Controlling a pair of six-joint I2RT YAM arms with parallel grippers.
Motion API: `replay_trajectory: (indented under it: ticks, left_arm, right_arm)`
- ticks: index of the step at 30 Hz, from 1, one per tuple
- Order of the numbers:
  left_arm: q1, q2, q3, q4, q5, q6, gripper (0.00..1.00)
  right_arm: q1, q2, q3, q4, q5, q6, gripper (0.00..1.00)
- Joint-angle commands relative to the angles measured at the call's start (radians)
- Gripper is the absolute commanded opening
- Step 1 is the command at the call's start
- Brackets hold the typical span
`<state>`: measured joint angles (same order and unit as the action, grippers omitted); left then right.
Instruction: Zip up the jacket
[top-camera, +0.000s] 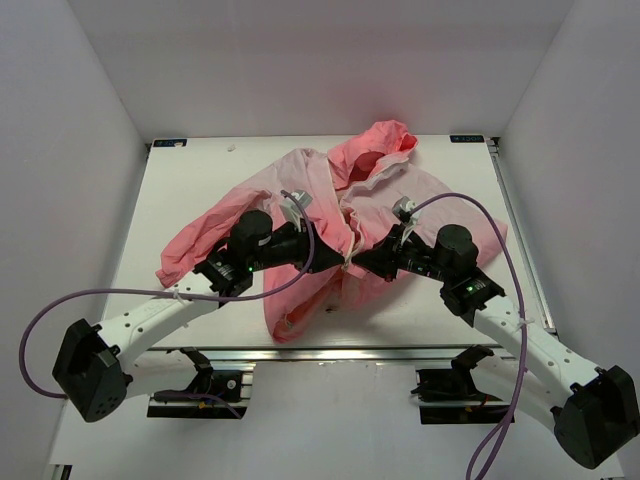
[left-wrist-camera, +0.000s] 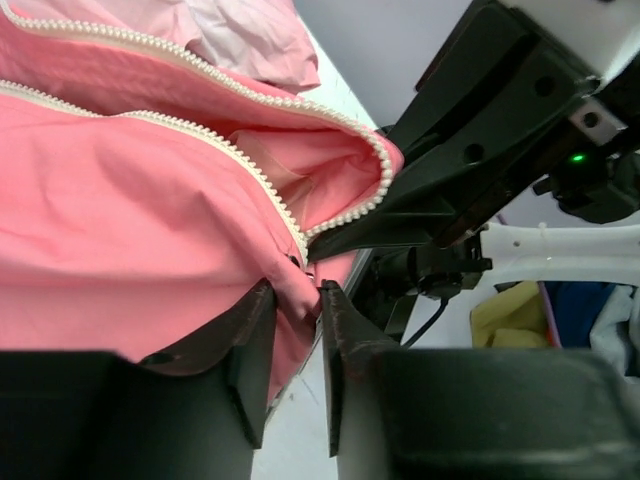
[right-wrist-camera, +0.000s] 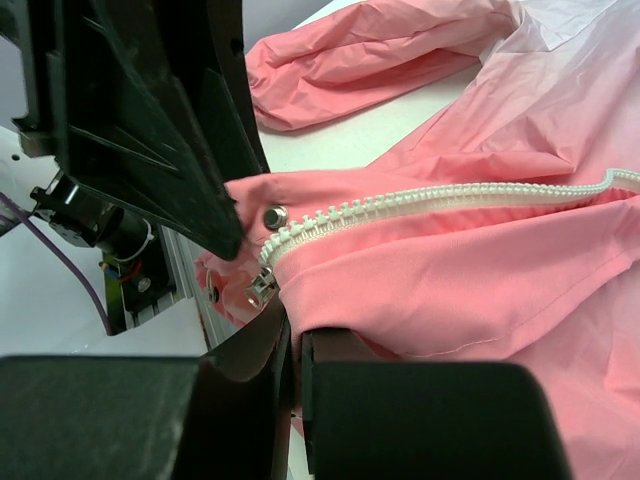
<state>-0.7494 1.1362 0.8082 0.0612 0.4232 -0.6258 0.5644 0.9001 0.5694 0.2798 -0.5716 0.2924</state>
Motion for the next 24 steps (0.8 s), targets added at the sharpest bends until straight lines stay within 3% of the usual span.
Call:
replay_trajectory:
  ticks: [1, 5, 7, 16, 24]
  left_arm:
    - [0.001, 0.025, 0.039, 0.0, 0.042, 0.012, 0.33]
    - [-0.001, 0.066, 0.059, -0.02, 0.054, 0.011, 0.15]
    - [-0.001, 0.08, 0.063, -0.021, 0.058, 0.009, 0.0]
    - [-0.001, 0.014, 0.002, 0.034, 0.037, -0.003, 0.0]
    - [-0.001, 0.045, -0.035, 0.011, 0.046, -0.002, 0.0]
  right_arm:
    - [0.005, -0.001, 0.038, 0.065, -0.005, 0.013, 0.0]
    - [0.003, -0.01, 0.026, 0.062, 0.004, 0.019, 0.0]
    - [0.003, -0.018, 0.017, 0.067, 0.019, 0.03, 0.0]
    - [0.003, -0.073, -0.061, 0.11, 0.192, 0.123, 0.0]
    - [0.003, -0.142, -0.111, 0.117, 0.294, 0.178, 0.0]
